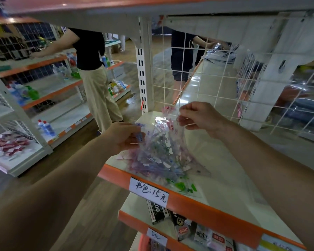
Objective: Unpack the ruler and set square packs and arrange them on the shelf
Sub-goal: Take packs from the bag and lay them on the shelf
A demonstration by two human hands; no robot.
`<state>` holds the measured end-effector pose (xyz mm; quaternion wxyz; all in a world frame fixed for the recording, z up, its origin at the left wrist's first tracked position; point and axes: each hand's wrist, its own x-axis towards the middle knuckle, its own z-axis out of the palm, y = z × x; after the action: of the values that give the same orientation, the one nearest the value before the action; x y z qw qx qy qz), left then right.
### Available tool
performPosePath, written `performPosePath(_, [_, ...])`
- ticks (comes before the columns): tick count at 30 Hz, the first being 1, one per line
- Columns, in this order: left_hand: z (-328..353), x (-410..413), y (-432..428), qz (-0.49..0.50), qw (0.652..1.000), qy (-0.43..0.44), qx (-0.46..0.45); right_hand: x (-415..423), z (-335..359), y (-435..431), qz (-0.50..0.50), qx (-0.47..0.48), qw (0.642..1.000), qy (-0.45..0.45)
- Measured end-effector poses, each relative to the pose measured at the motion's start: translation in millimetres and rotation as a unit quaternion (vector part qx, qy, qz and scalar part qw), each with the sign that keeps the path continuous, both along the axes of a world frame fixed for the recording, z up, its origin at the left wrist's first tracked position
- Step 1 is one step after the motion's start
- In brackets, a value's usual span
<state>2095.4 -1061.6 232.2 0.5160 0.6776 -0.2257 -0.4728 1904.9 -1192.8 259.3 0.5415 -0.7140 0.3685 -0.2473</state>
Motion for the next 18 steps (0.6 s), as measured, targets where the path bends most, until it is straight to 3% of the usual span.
performPosePath(3, [6,-8,-6,-0.080,0.992,-0.084,0.046,2,8,1,-0.027,-0.058,0.998,-0.026])
performPosePath(6, [13,-6,-11,-0.094,0.982,-0.157,0.044,8,13,6,-0.005,-0.071,0.997,-0.040])
performPosePath(11, [21,-2,-10,-0.076,0.995,0.038,-0.058,38,11,20,0.052,-0.043,0.997,-0.043])
performPosePath(14, [20,8,-2,-0.042,0.994,0.069,-0.071,54,3,25,0.091,-0.042,0.995,0.002])
performPosePath(16, [18,19,6,0.017,0.995,0.065,-0.072,65,-6,29,0.115,-0.144,0.980,0.073])
performPosePath(18, [17,28,15,0.098,0.992,0.061,-0.058,75,-13,38,0.172,-0.244,0.942,0.155])
